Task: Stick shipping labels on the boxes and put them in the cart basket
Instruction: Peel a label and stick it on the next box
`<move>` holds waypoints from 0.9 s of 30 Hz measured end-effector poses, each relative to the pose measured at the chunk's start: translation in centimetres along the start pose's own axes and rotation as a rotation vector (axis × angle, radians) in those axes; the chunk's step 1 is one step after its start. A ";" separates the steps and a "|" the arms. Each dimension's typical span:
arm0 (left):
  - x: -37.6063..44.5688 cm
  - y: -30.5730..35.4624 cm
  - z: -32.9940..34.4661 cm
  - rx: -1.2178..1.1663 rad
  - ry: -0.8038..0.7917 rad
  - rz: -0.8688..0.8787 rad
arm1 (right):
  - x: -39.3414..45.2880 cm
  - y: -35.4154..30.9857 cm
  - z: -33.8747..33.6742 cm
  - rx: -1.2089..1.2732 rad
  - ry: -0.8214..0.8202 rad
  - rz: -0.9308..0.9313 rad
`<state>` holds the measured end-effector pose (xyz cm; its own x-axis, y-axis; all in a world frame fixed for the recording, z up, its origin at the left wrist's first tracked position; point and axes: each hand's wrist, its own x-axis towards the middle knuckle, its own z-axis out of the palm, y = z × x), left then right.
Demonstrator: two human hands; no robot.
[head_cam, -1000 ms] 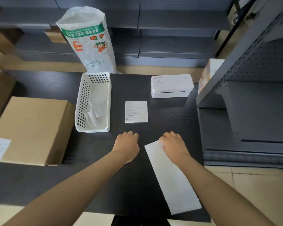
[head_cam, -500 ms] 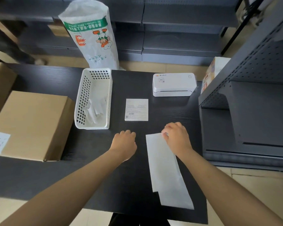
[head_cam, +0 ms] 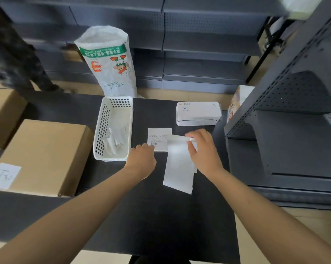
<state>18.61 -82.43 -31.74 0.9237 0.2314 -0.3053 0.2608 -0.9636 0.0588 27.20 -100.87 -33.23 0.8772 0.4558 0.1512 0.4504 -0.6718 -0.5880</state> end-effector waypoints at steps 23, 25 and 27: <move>-0.9 3.6 4.7 -0.174 -0.185 0.214 | -7.3 2.3 3.4 0.067 -0.243 0.482; -0.5 3.9 5.0 -0.178 -0.172 0.216 | -6.4 2.7 3.5 -0.014 -0.180 0.505; -0.1 4.0 5.3 -0.171 -0.160 0.216 | -5.6 3.0 3.4 -0.064 -0.186 0.523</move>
<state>18.09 -86.96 -36.48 0.9105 -0.0130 -0.4133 0.1195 -0.9486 0.2930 23.07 -103.40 -38.55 0.9448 0.1434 -0.2945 -0.0230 -0.8679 -0.4962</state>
